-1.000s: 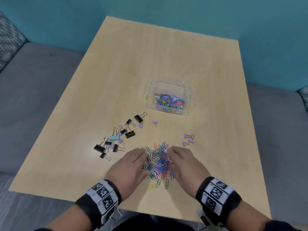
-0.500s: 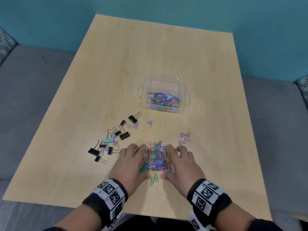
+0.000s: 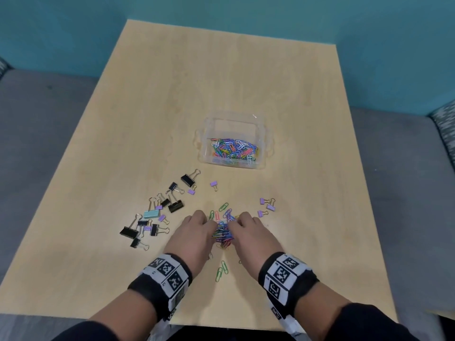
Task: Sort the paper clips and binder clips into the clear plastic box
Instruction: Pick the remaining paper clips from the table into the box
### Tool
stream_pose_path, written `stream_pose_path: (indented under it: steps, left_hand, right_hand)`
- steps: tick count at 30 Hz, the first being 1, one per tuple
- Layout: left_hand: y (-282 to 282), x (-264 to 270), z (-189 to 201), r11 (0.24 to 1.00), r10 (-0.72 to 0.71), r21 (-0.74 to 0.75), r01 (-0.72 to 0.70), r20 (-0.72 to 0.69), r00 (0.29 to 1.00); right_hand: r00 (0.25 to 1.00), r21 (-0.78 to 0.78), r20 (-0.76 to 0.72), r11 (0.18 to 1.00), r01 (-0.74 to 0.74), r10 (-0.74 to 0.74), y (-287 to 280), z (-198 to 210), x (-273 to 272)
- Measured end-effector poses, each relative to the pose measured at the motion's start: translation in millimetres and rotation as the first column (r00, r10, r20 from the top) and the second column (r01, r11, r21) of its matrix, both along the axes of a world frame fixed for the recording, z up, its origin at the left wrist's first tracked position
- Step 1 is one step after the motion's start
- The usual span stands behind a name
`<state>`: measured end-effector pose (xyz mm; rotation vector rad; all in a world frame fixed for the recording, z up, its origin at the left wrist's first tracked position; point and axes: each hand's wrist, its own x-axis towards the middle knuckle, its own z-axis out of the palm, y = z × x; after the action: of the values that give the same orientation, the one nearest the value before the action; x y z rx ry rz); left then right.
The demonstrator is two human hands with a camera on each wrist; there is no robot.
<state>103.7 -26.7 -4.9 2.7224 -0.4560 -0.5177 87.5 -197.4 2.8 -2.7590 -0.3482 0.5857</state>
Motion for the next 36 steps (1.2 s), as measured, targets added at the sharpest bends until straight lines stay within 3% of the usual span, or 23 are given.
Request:
stream_pose_path:
  steps: [10, 18, 20, 22, 24, 27, 30, 33, 36]
  left_hand:
    - [3.9, 4.5, 4.0, 0.998, 0.013, -0.058, -0.014, -0.031, 0.999]
    - [8.6, 8.7, 17.9, 0.955, 0.172, -0.224, -0.195, -0.118, 0.978]
    - [12.8, 11.4, 21.3, 0.932, 0.21, -0.264, -0.247, -0.16, 0.965]
    - [16.8, 15.9, 24.9, 0.904, 0.244, -0.305, -0.301, -0.21, 0.947]
    - [18.9, 23.1, 30.4, 0.827, 0.296, -0.383, -0.412, -0.326, 0.898]
    - [16.8, 43.5, 39.8, 0.715, 0.316, -0.454, -0.531, -0.467, 0.826]
    - [9.5, 76.7, 49.3, 0.676, 0.312, -0.504, -0.538, -0.466, 0.828]
    - [-3.0, 120.7, 56.9, 0.685, 0.351, -0.529, -0.501, -0.362, 0.863]
    - [-20.5, 163.7, 64.2, 0.746, 0.367, -0.512, -0.426, -0.217, 0.904]
  right_hand:
    - [0.999, 0.065, -0.05, 0.998, 0.008, -0.005, -6.9, 8.4, 8.5]
    - [0.956, 0.241, -0.209, 0.937, 0.252, -0.203, -17.7, 20.6, 17.9]
    - [0.916, 0.305, -0.291, 0.881, 0.362, -0.275, -21.2, 21.0, 18.9]
    - [0.841, 0.384, -0.41, 0.77, 0.509, -0.352, -23.6, 23.1, 21.9]
    - [0.77, 0.44, -0.511, 0.653, 0.617, -0.382, -25.4, 27.0, 26.9]
    - [0.728, 0.489, -0.57, 0.554, 0.674, -0.382, -27.2, 38.5, 42.9]
    - [0.739, 0.565, -0.546, 0.477, 0.673, -0.396, -30.7, 54.6, 71.1]
    - [0.761, 0.62, -0.454, 0.449, 0.643, -0.463, -36.0, 65.1, 113.2]
    - [0.789, 0.592, -0.287, 0.548, 0.591, -0.543, -39.8, 62.5, 156.7]
